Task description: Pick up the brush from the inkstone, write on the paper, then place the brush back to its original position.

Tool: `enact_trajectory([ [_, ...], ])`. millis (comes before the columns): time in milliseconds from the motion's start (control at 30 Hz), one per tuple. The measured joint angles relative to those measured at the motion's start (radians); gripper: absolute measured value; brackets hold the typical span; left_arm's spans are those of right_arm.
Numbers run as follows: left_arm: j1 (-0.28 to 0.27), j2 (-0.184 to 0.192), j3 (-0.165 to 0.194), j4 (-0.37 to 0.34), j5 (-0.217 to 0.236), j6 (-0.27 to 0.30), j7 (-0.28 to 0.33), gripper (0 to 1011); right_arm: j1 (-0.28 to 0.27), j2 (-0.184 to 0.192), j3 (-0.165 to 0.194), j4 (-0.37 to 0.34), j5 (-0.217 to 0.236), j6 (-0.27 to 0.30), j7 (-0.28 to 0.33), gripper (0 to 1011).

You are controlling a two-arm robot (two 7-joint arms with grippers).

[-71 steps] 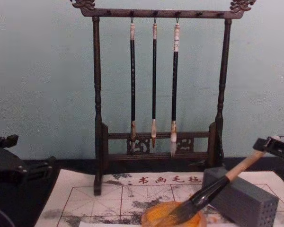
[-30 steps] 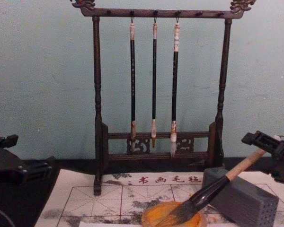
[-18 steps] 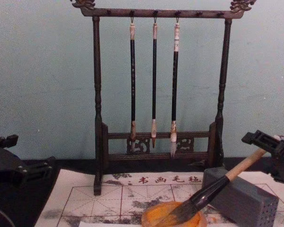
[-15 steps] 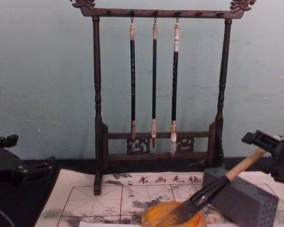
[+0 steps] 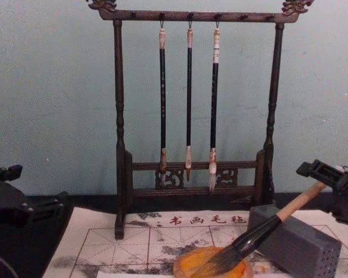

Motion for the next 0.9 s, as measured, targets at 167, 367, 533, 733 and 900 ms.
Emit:
enact_trajectory([
  [167, 0.0, 0.0, 0.0, 0.0, 0.0, 0.0, 0.0, 1001, 0.0, 0.0, 0.0, -0.001, -0.001, 0.0, 0.0, 1000],
  [367, 0.0, 0.0, 0.0, 0.0, 0.0, 0.0, 0.0, 1001, -0.001, 0.0, 0.0, -0.001, -0.001, 0.001, 0.0, 927],
  [533, 0.0, 0.0, 0.0, 0.0, 0.0, 0.0, 0.0, 1001, -0.001, 0.0, 0.0, -0.001, -0.002, 0.001, 0.0, 817],
  [733, 0.0, 0.0, 0.0, 0.0, 0.0, 0.0, 0.0, 1001, -0.001, 0.0, 0.001, -0.001, -0.002, 0.001, 0.0, 646],
  [900, 0.0, 0.0, 0.0, 0.0, 0.0, 0.0, 0.0, 1001, -0.001, 0.0, 0.001, -0.001, -0.002, 0.001, 0.0, 487],
])
